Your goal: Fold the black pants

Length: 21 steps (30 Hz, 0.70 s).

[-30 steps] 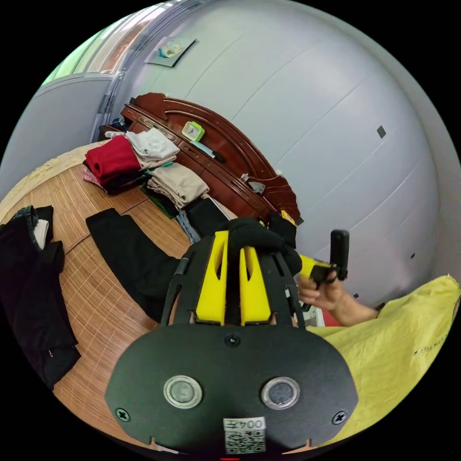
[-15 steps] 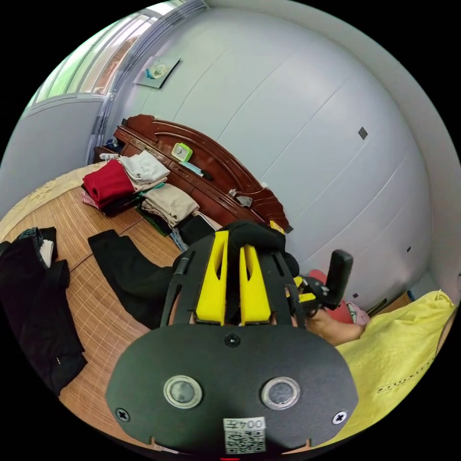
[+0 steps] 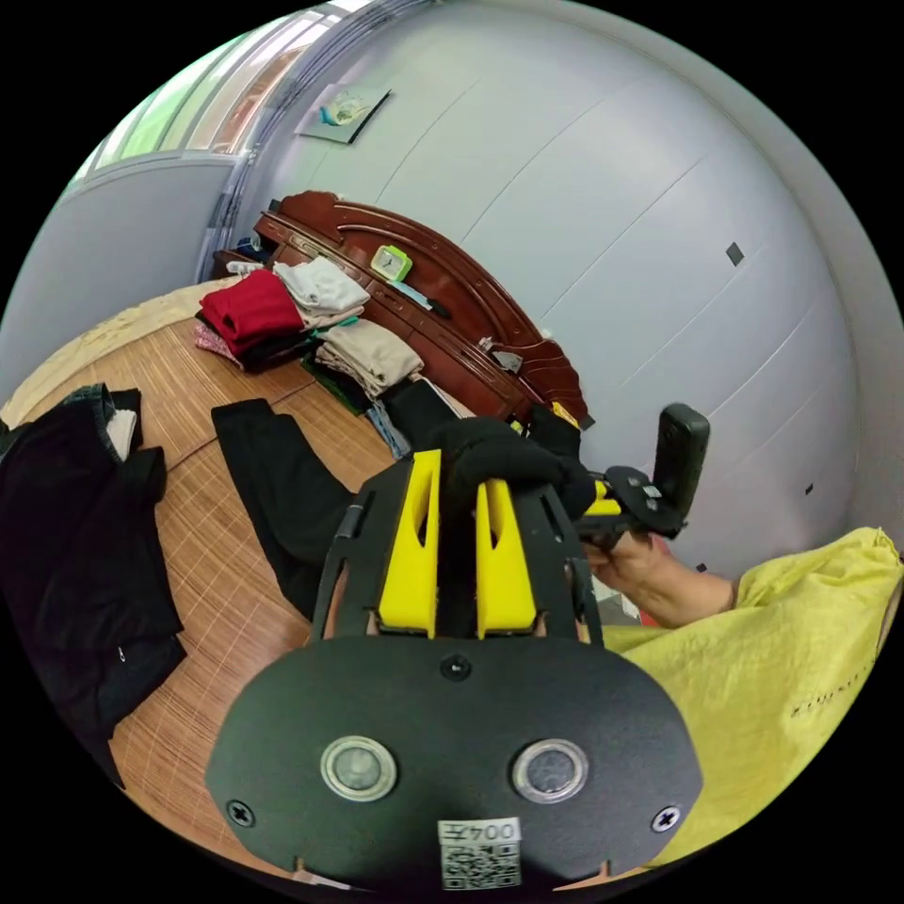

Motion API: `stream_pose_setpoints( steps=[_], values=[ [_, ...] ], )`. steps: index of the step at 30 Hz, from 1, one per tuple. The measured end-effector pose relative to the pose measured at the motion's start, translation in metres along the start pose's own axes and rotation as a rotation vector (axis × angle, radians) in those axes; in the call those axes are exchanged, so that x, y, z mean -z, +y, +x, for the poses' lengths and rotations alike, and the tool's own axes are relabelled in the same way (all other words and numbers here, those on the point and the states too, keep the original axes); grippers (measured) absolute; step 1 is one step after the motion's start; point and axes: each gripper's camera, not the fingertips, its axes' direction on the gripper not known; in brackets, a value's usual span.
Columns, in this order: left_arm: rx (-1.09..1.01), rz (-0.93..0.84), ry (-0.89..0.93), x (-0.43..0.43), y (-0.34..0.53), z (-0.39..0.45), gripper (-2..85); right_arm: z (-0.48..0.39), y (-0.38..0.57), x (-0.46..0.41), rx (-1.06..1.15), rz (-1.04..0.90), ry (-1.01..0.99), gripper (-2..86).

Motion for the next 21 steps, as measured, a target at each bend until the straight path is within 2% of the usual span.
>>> stream_pose_setpoints(
  steps=[4,7,12,15,19,21],
  values=[
    [0.004,0.049,-0.008,0.019,0.059,-0.012,10.3,0.024,-0.004,0.000,-0.106,-0.007,-0.140,6.4],
    [-0.016,0.092,-0.147,0.030,0.119,-0.009,16.0,0.057,-0.007,0.006,-0.246,0.033,-0.280,6.4],
    [-0.052,-0.009,-0.365,-0.008,0.212,0.031,25.3,0.103,-0.023,0.018,-0.376,0.042,-0.429,6.5],
    [-0.077,-0.068,-0.477,-0.050,0.227,0.060,27.4,0.116,-0.038,0.023,-0.381,-0.020,-0.449,6.5],
    [-0.096,-0.150,-0.540,-0.111,0.217,0.074,25.7,0.128,-0.052,0.032,-0.346,-0.070,-0.464,6.6],
    [-0.043,-0.190,-0.580,-0.141,0.207,0.072,15.3,0.139,-0.057,0.040,-0.334,-0.086,-0.470,6.7]
  ],
)
